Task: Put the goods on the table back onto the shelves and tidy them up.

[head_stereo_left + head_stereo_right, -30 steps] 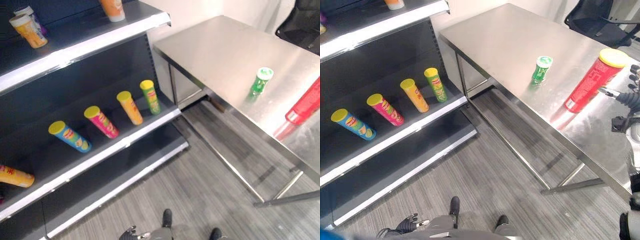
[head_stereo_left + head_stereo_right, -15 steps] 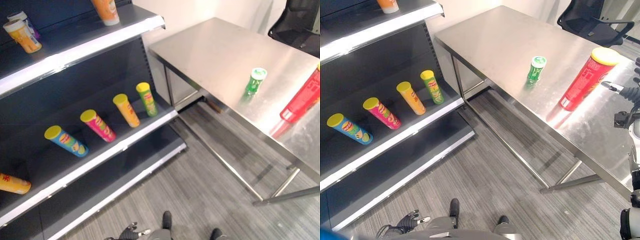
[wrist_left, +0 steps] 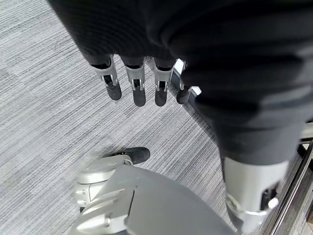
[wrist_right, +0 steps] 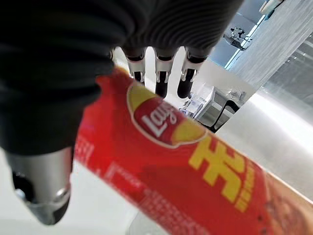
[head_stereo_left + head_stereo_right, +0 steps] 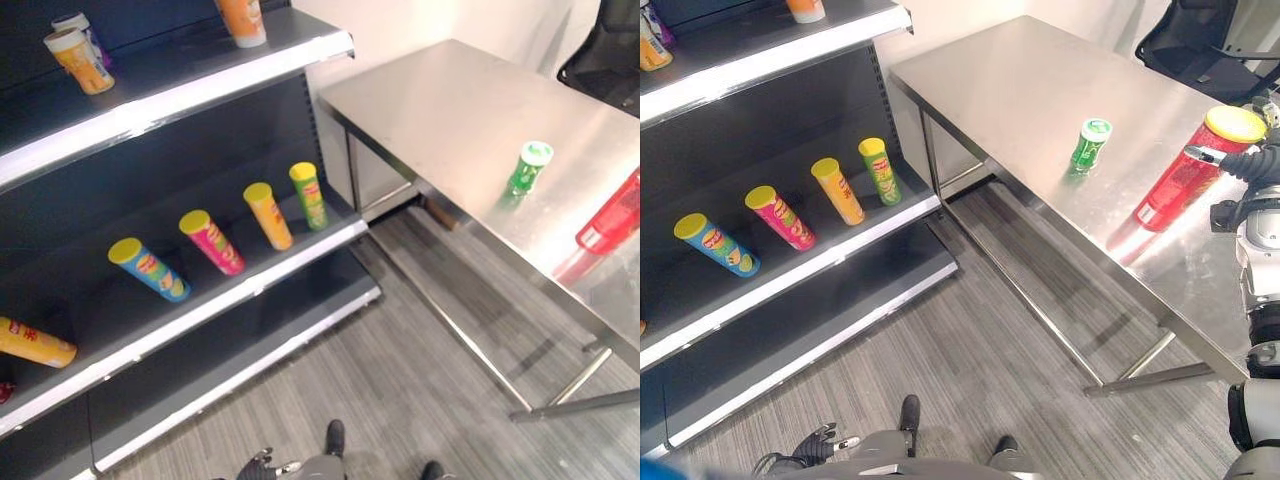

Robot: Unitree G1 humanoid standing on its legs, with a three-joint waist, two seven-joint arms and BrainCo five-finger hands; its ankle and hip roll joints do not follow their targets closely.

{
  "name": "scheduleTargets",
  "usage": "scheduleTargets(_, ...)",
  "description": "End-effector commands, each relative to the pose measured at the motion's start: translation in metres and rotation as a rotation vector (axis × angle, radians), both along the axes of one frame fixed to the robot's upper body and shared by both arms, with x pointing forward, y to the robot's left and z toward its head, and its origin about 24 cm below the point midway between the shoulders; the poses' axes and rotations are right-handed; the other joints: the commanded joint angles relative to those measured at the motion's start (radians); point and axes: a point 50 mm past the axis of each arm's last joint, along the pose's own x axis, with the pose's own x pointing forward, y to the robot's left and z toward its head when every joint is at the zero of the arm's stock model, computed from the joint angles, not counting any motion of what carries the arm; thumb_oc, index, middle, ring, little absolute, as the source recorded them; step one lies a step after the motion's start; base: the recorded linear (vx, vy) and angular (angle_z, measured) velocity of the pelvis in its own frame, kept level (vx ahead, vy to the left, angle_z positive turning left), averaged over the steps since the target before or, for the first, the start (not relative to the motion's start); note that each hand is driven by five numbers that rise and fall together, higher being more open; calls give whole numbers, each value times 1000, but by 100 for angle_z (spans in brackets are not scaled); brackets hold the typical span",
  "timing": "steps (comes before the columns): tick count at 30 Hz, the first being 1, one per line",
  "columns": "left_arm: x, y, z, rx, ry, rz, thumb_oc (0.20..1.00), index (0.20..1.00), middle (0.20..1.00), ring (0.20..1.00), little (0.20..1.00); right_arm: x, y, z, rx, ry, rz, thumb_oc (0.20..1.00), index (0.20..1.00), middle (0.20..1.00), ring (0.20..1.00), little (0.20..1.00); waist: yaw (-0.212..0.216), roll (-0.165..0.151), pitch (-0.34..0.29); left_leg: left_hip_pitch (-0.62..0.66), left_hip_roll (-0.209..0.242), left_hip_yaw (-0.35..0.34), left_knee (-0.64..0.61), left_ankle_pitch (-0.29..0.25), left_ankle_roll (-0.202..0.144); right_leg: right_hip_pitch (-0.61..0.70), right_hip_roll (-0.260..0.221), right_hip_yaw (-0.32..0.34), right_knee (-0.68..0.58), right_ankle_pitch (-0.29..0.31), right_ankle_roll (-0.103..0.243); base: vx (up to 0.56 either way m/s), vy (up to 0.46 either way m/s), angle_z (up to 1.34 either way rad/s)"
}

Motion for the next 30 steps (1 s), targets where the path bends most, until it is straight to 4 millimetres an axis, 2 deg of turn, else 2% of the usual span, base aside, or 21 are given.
scheduleTargets(1,14,15,5,57,-26,-25,1000,1000,1000,1000,1000,4,6,41,-111,-89,5,1000,1000,1000,1000,1000,24,-64,-19,89,62,96,7,-85,-81,-29,-28,33,13,-96,31,-1,-4,3)
scheduleTargets(8,11,14,5,56,-20,-19,1000,1000,1000,1000,1000,6,5,39,-139,-53,-9,1000,1000,1000,1000,1000,28,-66,-18,88,62,97,7,-84,-82,-29,-27,30,13,-95,33,0,0,0)
scheduleTargets(9,11,14,5,56,-22,-16,1000,1000,1000,1000,1000,6,6,39,-139,-50,-9,944,944,944,944,944,27,-67,-16,88,63,97,7,-83,-82,-29,-28,30,13,-94,33,0,0,0)
scheduleTargets(10,11,14,5,56,-23,-17,1000,1000,1000,1000,1000,6,6,38,-138,-47,-6,570,570,570,570,570,27,-67,-16,88,63,96,7,-83,-82,-29,-28,30,13,-94,33,0,0,0)
scheduleTargets(11,12,14,5,57,-25,-16,1000,1000,1000,1000,1000,7,6,38,-138,-41,-5,438,438,438,438,438,27,-67,-17,87,63,96,7,-84,-82,-30,-28,30,13,-95,33,0,0,0)
scheduleTargets(12,13,14,5,58,-27,-15,1000,1000,1000,1000,1000,7,6,37,-141,-37,-4,256,256,256,256,256,27,-68,-16,86,63,96,7,-83,-82,-30,-28,30,13,-94,33,0,0,0)
scheduleTargets(13,13,14,6,58,-30,-13,1000,1000,1000,1000,1000,8,7,38,-145,-34,-2,200,200,200,200,200,26,-68,-16,85,64,97,7,-83,-82,-31,-27,31,13,-95,33,0,0,0)
scheduleTargets(22,13,14,6,62,-34,-6,1000,1000,1000,1000,1000,5,12,40,-177,-49,17,200,200,200,200,200,18,-68,-13,89,63,104,7,-85,-78,-32,-26,40,13,-95,33,0,0,0)
scheduleTargets(24,14,14,6,62,-37,0,1000,1000,1000,1000,1000,2,19,43,-172,-103,43,200,200,200,200,200,15,-67,-14,92,63,107,7,-87,-77,-30,-27,41,13,-97,33,0,0,0)
scheduleTargets(26,16,16,7,65,-50,16,1000,1000,1000,1000,1000,-5,33,51,-169,-208,104,200,200,200,200,200,10,-64,-14,99,64,110,7,-90,-77,-27,-26,44,13,-99,32,4,-16,-1)
scheduleTargets(27,16,17,7,65,-54,31,1000,1000,1000,1000,1000,-10,47,57,-143,-294,178,200,200,200,200,200,7,-62,-15,103,65,112,7,-90,-77,-25,-25,47,13,-101,31,5,-42,-1)
scheduleTargets(30,15,21,9,68,-59,45,1000,1000,1000,1000,1000,-17,67,64,-168,-366,274,200,200,200,200,200,15,-62,-18,114,70,113,7,-88,-80,-18,-19,53,13,-109,27,3,-47,-4)
